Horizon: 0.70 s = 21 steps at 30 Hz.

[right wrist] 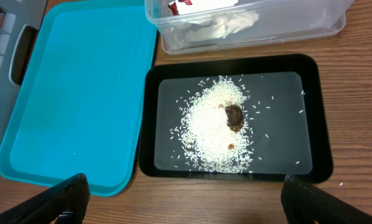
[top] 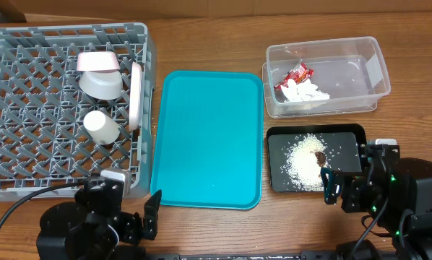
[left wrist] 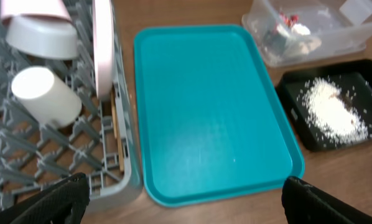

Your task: Sort waste into correct bins and load items into the dishwasher

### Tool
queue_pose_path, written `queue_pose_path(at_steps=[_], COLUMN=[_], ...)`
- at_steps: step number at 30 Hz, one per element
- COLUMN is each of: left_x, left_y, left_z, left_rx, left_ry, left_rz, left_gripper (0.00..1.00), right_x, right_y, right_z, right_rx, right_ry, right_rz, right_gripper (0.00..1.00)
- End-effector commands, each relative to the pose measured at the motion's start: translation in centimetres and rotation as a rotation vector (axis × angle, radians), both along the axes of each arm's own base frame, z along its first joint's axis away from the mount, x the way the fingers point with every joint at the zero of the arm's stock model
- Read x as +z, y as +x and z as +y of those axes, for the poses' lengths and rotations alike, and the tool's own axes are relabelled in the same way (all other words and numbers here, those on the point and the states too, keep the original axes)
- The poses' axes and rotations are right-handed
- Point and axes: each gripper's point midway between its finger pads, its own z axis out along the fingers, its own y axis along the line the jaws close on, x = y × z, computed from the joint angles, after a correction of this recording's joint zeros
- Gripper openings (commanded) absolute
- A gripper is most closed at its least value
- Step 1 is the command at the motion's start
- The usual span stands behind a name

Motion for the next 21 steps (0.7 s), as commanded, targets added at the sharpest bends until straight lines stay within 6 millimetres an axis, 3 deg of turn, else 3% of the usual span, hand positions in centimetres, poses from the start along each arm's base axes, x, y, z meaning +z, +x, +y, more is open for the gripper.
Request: queue_pose_path(at_steps=[1,12,14,21], left_x=[-0.6,-1.1,-1.1,-1.1], left_y=[-0.5,-0.9,-0.9,-0.9], left_z=[-0.1,0.0,0.0,0.0], left_rx=[-0.016,-0.016,-0.016,-0.016], left_ry=[0.013,0.015,0.014,0.015], left_rz=[0.02,0.045,0.045,0.045], left_gripper=[1.0,1.0,1.0,1.0], right_x=[0.0,0.1,0.4,2.1], right_y=[0.1,0.0,0.3,1.4], right_z=[-0.2,-0.6,-1.9,-1.9], right_rx=[-0.005,-0.015,-0.063,-0.076], right_ry=[-0.009,-0.029,-0.076,-0.041], right_rz=[-0.006,-0.031,-0.065,-0.322], right_gripper=[1.0,1.0,1.0,1.0])
